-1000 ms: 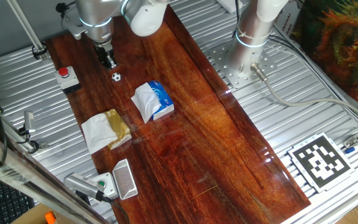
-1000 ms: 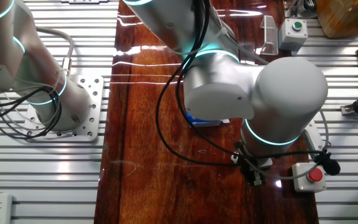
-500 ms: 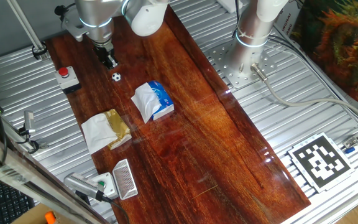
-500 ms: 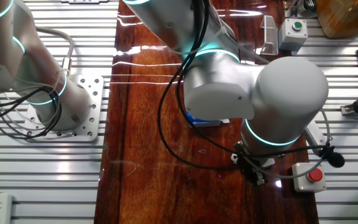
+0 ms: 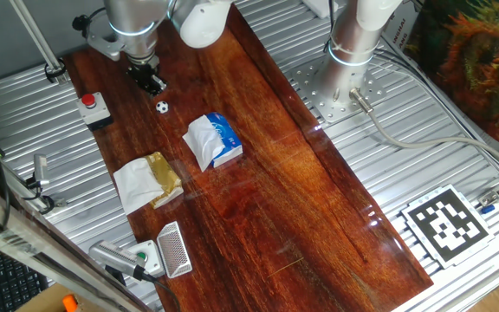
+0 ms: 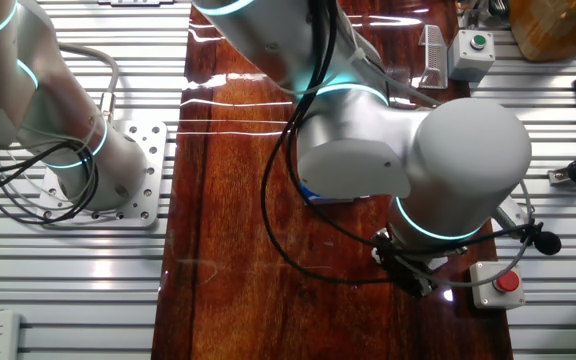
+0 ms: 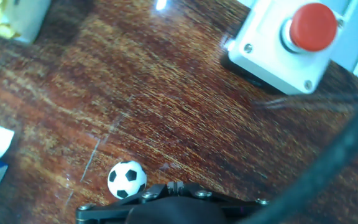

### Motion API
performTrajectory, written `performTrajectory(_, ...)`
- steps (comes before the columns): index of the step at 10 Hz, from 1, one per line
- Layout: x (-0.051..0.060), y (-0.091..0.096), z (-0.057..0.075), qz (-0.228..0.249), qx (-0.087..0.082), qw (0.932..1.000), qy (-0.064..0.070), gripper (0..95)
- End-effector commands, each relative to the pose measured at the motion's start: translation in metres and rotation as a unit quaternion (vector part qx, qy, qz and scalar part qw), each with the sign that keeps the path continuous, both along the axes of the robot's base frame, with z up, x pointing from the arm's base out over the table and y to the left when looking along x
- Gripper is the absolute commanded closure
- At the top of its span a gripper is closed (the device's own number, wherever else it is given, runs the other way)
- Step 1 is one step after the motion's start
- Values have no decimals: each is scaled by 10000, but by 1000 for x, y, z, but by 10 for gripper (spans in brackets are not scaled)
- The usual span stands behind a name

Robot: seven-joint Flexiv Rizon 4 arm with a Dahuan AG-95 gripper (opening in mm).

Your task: Push the soccer ball into the goal

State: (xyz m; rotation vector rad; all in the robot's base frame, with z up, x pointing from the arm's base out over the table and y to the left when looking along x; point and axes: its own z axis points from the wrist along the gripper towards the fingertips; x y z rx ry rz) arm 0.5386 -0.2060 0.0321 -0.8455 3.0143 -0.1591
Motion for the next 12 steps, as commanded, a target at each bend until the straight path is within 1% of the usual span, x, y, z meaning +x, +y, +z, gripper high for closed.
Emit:
performTrajectory(1,0,0,0,0,-19,10000,-10,950)
performTrajectory(3,-1,0,0,122,-12,9999,-3,950)
performTrajectory(4,-1,0,0,665,5,9978,64,950)
performTrajectory(5,-1,1,-1,1303,30,9914,109,950)
performTrajectory(6,-1,1,-2,1820,171,9830,173,950)
performTrajectory(7,-2,1,-3,2247,277,9739,187,950)
performTrajectory(8,-2,2,-4,2543,326,9664,202,950)
performTrajectory(9,-2,6,-9,2944,401,9546,198,950)
performTrajectory(10,-1,12,-15,3241,442,9449,155,950)
performTrajectory(11,1,17,-19,3407,462,9389,142,950)
performTrajectory(12,2,19,-21,3492,466,9358,123,950)
